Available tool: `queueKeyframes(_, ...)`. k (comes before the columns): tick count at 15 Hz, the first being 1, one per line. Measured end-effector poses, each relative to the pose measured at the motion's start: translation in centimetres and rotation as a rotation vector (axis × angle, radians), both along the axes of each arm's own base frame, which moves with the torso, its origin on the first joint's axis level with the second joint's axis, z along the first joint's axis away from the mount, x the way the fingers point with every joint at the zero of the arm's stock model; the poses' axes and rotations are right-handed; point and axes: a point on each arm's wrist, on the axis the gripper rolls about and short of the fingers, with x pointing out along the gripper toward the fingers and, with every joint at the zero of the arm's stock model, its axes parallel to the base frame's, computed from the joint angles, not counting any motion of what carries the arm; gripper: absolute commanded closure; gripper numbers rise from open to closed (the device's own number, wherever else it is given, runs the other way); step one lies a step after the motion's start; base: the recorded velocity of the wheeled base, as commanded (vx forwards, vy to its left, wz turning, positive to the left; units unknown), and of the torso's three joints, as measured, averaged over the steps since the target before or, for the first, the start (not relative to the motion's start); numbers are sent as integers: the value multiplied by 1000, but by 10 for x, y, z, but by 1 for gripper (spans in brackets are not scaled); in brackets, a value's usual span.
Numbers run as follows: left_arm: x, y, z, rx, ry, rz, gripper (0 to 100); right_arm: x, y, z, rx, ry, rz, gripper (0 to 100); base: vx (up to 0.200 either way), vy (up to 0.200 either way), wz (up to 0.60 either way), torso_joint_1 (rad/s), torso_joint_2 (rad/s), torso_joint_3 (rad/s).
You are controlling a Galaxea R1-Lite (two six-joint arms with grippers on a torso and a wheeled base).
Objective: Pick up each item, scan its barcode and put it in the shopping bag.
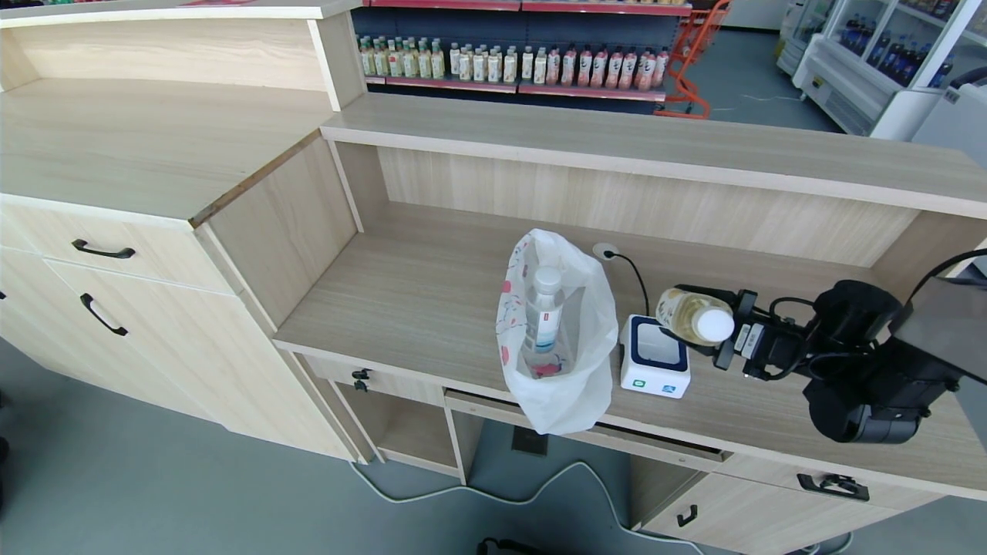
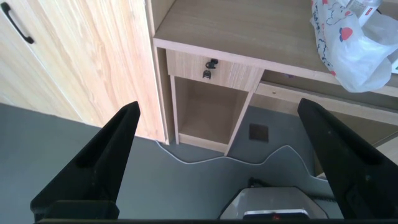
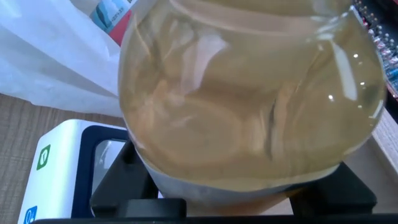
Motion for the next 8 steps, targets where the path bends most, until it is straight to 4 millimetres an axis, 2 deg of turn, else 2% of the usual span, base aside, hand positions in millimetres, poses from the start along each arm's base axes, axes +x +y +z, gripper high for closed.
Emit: queueKeyframes(8,0,0,0,0,0,0,0,11,5,-13,-1,5,11,100,0,0,0,0,0,0)
